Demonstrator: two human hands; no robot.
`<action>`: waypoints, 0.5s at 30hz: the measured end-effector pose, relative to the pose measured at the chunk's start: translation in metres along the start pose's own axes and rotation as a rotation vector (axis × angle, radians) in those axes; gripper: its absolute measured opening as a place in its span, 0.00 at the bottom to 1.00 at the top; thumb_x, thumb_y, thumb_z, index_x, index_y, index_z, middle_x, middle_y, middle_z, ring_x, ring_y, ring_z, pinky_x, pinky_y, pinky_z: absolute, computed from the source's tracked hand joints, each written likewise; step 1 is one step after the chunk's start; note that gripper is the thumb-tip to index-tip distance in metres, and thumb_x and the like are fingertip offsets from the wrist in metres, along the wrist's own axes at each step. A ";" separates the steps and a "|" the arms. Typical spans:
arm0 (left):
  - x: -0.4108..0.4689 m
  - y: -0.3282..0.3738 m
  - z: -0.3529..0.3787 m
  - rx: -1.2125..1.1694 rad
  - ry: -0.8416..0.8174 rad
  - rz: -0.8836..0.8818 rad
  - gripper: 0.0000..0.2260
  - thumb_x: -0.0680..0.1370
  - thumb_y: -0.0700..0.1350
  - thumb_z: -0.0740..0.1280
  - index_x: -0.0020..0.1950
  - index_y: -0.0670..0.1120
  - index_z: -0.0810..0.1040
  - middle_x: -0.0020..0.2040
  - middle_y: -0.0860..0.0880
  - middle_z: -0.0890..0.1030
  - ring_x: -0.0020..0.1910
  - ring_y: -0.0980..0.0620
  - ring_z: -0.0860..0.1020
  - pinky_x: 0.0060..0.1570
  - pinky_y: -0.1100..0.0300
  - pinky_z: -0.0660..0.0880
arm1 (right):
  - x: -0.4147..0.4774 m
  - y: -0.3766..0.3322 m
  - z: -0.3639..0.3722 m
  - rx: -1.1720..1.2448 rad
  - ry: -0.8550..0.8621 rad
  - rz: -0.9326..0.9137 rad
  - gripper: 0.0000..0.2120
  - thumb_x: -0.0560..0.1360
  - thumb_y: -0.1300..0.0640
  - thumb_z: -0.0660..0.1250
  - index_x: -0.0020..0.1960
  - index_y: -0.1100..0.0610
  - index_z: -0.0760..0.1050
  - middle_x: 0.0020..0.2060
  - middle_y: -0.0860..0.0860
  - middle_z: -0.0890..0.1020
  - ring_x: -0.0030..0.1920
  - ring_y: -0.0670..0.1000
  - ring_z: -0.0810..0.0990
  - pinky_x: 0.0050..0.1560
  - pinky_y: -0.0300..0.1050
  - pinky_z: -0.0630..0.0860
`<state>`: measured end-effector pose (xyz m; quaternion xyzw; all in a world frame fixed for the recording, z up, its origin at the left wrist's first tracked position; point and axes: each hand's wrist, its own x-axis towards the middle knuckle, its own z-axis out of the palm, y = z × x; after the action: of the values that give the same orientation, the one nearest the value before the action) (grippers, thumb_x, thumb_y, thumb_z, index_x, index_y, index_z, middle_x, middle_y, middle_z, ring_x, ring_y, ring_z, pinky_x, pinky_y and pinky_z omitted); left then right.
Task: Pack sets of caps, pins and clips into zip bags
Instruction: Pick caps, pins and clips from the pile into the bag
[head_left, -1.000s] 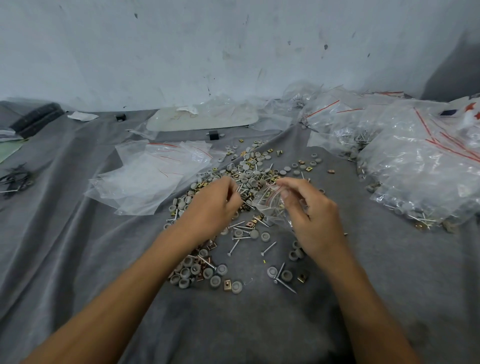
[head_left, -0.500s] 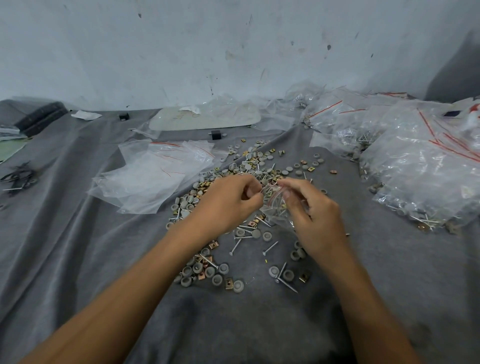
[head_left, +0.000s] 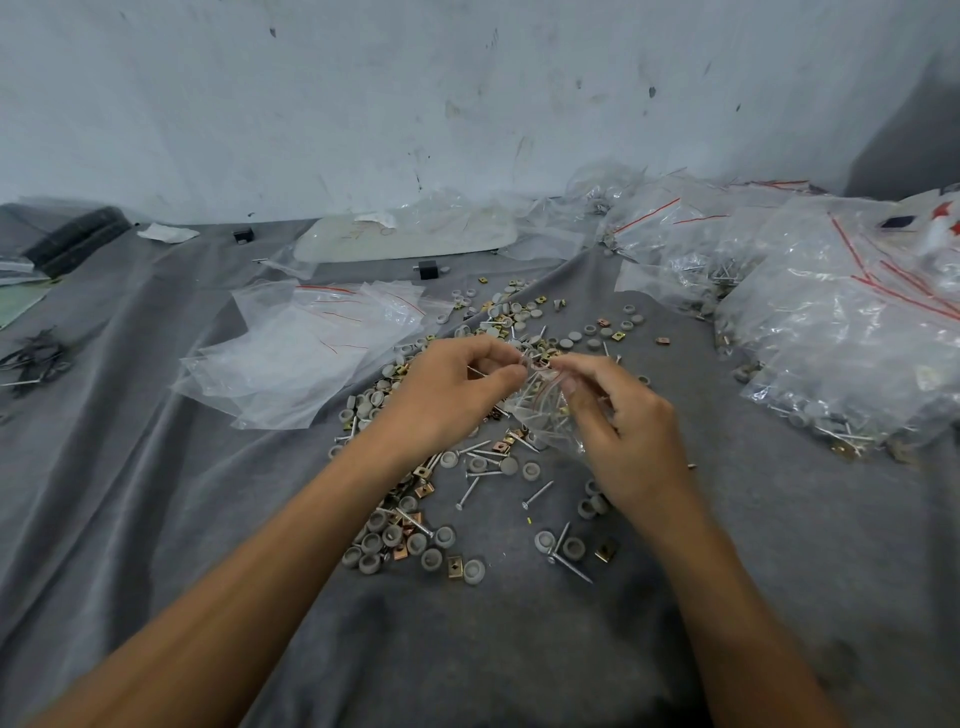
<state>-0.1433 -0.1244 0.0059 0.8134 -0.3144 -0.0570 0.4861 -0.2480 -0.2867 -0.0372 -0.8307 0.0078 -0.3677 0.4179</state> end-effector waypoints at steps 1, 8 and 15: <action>0.000 0.000 0.000 -0.007 -0.002 0.000 0.02 0.78 0.49 0.72 0.49 0.55 0.84 0.36 0.57 0.81 0.33 0.62 0.76 0.35 0.67 0.71 | 0.000 0.000 0.000 0.001 0.001 0.001 0.11 0.83 0.60 0.65 0.62 0.49 0.80 0.53 0.41 0.84 0.56 0.40 0.81 0.56 0.38 0.78; 0.001 0.005 0.000 -0.047 -0.015 0.007 0.02 0.78 0.47 0.73 0.48 0.55 0.84 0.36 0.57 0.83 0.36 0.60 0.79 0.39 0.63 0.75 | 0.000 0.000 0.001 -0.001 -0.002 0.006 0.11 0.83 0.59 0.65 0.62 0.49 0.80 0.54 0.41 0.83 0.57 0.40 0.81 0.57 0.39 0.78; -0.002 0.004 -0.004 -0.051 -0.003 -0.027 0.06 0.80 0.48 0.71 0.55 0.54 0.85 0.44 0.52 0.86 0.42 0.56 0.83 0.43 0.63 0.78 | 0.001 0.000 -0.001 0.003 0.042 0.007 0.11 0.83 0.58 0.65 0.62 0.50 0.80 0.53 0.38 0.83 0.56 0.37 0.81 0.56 0.32 0.75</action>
<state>-0.1449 -0.1218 0.0106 0.8046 -0.3027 -0.0726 0.5057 -0.2476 -0.2880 -0.0366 -0.8220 0.0191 -0.3837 0.4204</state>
